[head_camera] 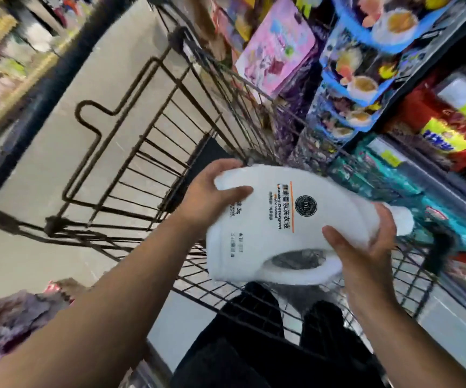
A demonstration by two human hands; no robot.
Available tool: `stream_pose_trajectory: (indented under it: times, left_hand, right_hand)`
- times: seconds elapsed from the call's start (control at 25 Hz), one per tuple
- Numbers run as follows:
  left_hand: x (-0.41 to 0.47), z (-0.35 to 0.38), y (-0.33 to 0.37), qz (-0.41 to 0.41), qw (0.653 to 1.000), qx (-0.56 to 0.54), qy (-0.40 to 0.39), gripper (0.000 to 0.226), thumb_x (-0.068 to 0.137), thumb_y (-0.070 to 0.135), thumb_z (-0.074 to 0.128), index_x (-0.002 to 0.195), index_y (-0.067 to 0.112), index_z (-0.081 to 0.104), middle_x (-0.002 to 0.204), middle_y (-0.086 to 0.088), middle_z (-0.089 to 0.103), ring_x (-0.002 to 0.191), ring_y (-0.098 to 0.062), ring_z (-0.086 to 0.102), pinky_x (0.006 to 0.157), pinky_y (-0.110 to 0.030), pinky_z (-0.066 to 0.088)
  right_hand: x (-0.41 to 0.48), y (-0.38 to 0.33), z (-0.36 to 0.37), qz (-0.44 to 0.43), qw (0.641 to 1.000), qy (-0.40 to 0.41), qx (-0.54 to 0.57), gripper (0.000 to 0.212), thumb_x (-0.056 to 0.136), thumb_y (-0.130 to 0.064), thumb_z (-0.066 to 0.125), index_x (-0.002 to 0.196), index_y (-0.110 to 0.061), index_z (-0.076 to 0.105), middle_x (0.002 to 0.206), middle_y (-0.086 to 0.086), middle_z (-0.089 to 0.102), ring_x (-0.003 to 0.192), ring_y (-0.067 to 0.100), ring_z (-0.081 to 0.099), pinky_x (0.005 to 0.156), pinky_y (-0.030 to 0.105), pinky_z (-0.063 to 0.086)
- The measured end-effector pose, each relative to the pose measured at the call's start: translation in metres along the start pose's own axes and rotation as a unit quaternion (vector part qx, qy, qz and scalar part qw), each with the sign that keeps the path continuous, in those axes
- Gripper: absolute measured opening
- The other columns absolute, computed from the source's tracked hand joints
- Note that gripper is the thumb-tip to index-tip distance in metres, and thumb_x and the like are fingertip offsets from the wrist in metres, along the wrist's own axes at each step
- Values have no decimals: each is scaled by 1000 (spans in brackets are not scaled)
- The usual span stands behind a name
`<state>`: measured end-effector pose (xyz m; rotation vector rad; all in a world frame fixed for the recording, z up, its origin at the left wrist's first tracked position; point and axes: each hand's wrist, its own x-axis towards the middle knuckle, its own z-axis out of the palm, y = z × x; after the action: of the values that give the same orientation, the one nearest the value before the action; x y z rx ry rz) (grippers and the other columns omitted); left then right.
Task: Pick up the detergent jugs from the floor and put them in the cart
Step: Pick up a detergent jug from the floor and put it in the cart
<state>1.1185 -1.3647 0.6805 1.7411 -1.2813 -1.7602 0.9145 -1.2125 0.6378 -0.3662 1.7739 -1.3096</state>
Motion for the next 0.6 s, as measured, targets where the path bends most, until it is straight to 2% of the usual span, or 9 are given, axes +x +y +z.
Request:
stream_pose_trajectory:
  times: [0.12, 0.2, 0.32, 0.4, 0.48, 0.6]
  left_hand:
    - [50, 5, -15, -13, 999, 16, -32, 37, 76, 6, 78, 106, 24, 66, 95, -1, 67, 68, -17, 69, 62, -32, 59]
    - [88, 10, -32, -24, 998, 28, -53, 37, 75, 5, 79, 105, 23, 68, 100, -3, 68, 76, -22, 70, 70, -38, 61]
    - [134, 17, -53, -25, 997, 14, -73, 32, 72, 3, 80, 90, 29, 73, 116, -7, 66, 93, -33, 70, 85, -50, 58]
    - [168, 21, -67, -20, 996, 14, -81, 33, 72, 3, 81, 90, 30, 73, 125, -6, 62, 97, -29, 70, 86, -45, 58]
    - [198, 25, -77, -6, 995, 23, -98, 38, 72, 5, 81, 99, 30, 71, 118, 0, 64, 92, -21, 71, 83, -38, 58]
    - [227, 35, -85, 0, 993, 13, -119, 42, 73, 2, 79, 108, 22, 68, 94, 10, 69, 86, -18, 71, 77, -33, 58]
  right_hand:
    - [19, 34, 16, 8, 999, 38, 25, 92, 63, -24, 79, 142, -32, 31, 129, -10, 56, 112, 3, 59, 91, 28, 52]
    - [38, 60, 27, 17, 997, 61, 34, 90, 66, -20, 79, 141, -29, 32, 131, -4, 56, 113, 7, 59, 94, 29, 53]
    - [66, 93, 40, 24, 994, 103, 32, 86, 73, -13, 81, 142, -28, 32, 129, -7, 57, 113, 4, 59, 100, 35, 50]
    - [88, 113, 49, 23, 993, 116, 25, 85, 75, -14, 80, 143, -27, 31, 125, -13, 58, 105, -5, 60, 99, 32, 50]
    - [107, 129, 57, 20, 991, 127, 20, 85, 75, -15, 81, 143, -27, 31, 125, -12, 57, 107, -4, 59, 99, 33, 51]
    - [128, 146, 62, 17, 987, 158, 10, 87, 74, -18, 83, 142, -27, 31, 129, -8, 56, 115, 6, 57, 101, 37, 49]
